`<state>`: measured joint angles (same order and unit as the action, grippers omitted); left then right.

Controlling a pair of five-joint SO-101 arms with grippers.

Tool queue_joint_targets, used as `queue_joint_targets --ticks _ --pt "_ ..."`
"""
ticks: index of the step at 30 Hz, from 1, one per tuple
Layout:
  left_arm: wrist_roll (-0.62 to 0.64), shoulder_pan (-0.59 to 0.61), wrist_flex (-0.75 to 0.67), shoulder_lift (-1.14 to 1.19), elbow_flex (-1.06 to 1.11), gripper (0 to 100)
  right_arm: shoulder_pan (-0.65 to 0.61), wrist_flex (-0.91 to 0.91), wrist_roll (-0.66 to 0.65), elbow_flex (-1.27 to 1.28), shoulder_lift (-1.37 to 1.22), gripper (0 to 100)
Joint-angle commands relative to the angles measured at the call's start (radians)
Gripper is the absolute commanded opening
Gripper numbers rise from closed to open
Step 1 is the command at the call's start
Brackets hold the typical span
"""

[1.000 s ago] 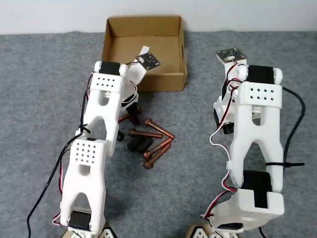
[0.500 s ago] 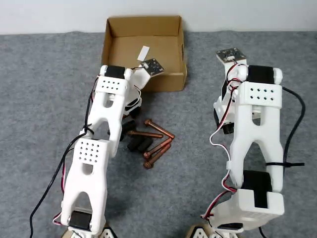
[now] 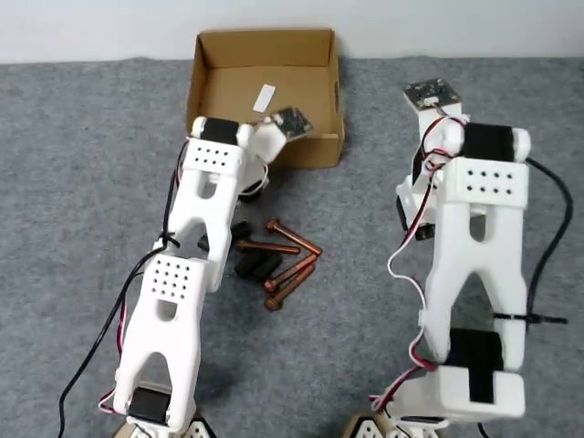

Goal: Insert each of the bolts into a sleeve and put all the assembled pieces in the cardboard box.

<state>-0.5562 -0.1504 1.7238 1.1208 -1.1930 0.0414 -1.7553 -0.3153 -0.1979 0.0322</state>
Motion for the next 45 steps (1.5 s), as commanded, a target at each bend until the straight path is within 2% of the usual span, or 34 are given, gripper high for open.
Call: queue_joint_targets --ticks 1,9,15,23,25,29,32,35,38,41,45 --pt "0.068 0.002 0.032 -0.098 -0.081 0 0.001 -0.042 0.011 -0.006 0.102 0.9" --pt "0.206 0.005 0.032 -0.425 0.105 0 -0.047 -0.044 0.014 0.092 0.259 0.9" --pt "0.437 0.002 0.032 -0.747 0.427 0 -0.061 -0.042 0.106 0.261 0.435 0.9" --pt "0.445 0.002 0.021 -1.137 0.806 0 -0.061 -0.039 0.112 0.404 0.638 0.9" --pt "0.445 0.002 -0.009 -1.223 0.846 0 -0.061 -0.025 0.140 0.405 0.659 0.9" --pt "0.445 0.003 -0.133 -1.372 0.949 0 -0.071 0.058 0.287 0.410 0.670 0.9" --pt "0.446 0.002 -0.261 -1.478 1.058 0 -0.153 0.131 0.414 0.410 0.670 0.9" --pt "0.453 0.002 -0.388 -1.579 1.208 0 -0.265 0.194 0.479 0.417 0.668 0.9" --pt "0.595 0.002 -0.448 -1.685 1.346 0 -0.364 0.228 0.496 0.463 0.670 0.9" --pt "0.764 -0.012 -0.437 -1.778 1.434 1 -0.423 0.234 0.514 0.488 0.671 0.9" --pt "0.908 -0.032 -0.443 -1.861 1.489 1 -0.490 0.234 0.623 0.494 0.665 0.9"
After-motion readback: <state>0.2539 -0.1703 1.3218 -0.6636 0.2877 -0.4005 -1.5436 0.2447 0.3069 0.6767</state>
